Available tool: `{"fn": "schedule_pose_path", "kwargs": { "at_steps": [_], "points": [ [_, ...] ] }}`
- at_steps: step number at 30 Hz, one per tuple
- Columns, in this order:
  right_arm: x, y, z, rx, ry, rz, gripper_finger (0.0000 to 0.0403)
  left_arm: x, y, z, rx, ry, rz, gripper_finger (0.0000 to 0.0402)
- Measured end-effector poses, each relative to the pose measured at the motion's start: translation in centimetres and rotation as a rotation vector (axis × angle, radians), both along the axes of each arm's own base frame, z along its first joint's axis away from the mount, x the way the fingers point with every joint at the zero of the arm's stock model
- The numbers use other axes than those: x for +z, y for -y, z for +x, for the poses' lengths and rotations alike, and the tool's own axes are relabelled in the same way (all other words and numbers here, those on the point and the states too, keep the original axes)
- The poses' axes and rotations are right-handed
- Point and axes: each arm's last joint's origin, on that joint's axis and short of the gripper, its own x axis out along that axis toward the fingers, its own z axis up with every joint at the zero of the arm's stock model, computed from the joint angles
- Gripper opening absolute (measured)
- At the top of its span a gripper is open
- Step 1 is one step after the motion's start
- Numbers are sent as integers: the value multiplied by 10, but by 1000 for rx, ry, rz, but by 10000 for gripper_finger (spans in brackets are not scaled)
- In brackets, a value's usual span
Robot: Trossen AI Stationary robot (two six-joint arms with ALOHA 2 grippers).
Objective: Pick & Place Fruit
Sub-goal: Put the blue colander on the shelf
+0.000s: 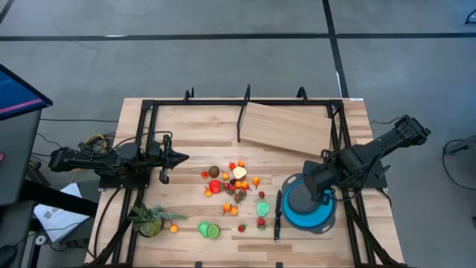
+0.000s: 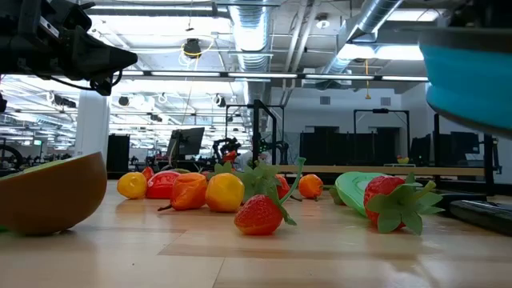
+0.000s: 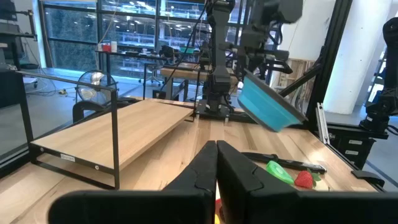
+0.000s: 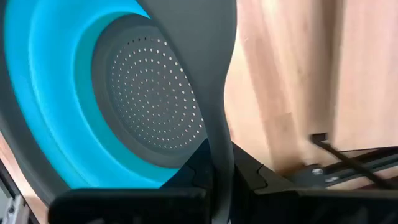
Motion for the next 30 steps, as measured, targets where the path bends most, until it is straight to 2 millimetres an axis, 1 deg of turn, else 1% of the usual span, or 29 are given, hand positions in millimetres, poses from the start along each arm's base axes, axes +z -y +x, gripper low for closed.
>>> {"fn": "schedule_pose_path", "kwargs": {
  "at_steps": [7, 14, 21, 26, 30],
  "points": [
    [29, 31, 7, 9, 19, -52, 9, 0, 0, 0, 0, 0, 0, 1],
    [47, 69, 14, 31, 49, -75, 9, 0, 0, 0, 0, 0, 0, 1],
    [65, 111, 13, 11, 83, -89, 9, 0, 0, 0, 0, 0, 0, 1],
    [67, 145, 9, -35, 81, -63, 9, 0, 0, 0, 0, 0, 0, 1],
    [59, 174, 10, -63, 43, -23, 9, 0, 0, 0, 0, 0, 0, 1]
  ]
}}
